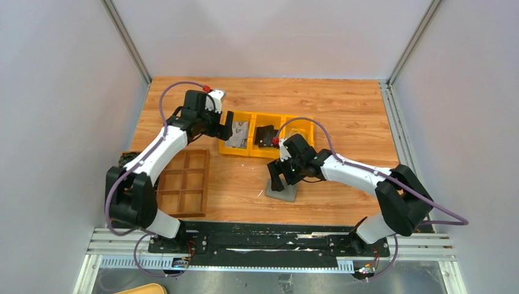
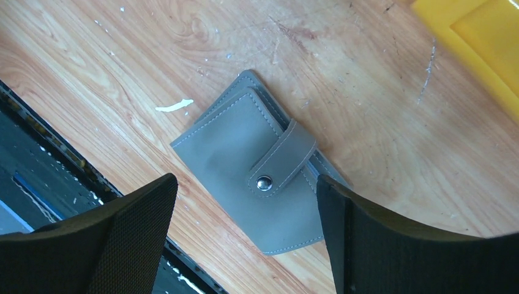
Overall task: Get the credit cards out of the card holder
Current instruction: Move the storage box to the center of the board, then open the card holder at the center of the board.
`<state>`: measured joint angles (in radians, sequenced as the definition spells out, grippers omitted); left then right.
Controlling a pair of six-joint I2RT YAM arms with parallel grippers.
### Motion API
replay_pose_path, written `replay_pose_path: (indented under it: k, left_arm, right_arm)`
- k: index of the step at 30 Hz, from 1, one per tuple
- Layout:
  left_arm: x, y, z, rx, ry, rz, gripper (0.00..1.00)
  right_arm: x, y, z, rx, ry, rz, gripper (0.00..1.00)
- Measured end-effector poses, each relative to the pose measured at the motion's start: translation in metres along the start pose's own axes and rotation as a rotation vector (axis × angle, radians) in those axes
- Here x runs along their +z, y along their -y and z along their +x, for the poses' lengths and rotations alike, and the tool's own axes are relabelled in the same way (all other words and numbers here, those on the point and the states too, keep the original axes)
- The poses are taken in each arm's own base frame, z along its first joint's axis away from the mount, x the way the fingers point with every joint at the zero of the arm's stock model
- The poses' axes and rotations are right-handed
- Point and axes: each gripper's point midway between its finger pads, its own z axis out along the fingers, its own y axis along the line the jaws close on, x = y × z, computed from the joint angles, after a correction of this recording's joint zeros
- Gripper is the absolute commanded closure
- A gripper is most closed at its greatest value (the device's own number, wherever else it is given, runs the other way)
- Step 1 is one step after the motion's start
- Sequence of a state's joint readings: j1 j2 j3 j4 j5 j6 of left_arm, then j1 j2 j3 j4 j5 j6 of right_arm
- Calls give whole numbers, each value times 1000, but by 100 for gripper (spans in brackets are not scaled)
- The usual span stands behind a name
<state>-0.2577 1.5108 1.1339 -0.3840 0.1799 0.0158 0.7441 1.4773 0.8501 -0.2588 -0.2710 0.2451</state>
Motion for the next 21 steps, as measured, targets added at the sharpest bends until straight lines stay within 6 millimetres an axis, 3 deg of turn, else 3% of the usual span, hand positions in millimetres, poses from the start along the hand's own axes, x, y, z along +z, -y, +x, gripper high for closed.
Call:
replay_pose_path:
  k: [7, 11, 15, 21]
  left_arm:
    - [-63, 26, -25, 50, 74, 91, 0]
    - [-91, 36, -24, 94, 66, 134, 0]
    - [-113, 40, -18, 112, 56, 153, 0]
    - [-143, 39, -18, 119, 85, 152, 0]
  right_arm:
    - [7, 10, 15, -42, -35, 39, 12]
    - [12, 16, 18, -53, -50, 73, 12]
    - [15, 6, 22, -101, -44, 79, 12]
    - [11, -22, 50, -188, -56, 68, 12]
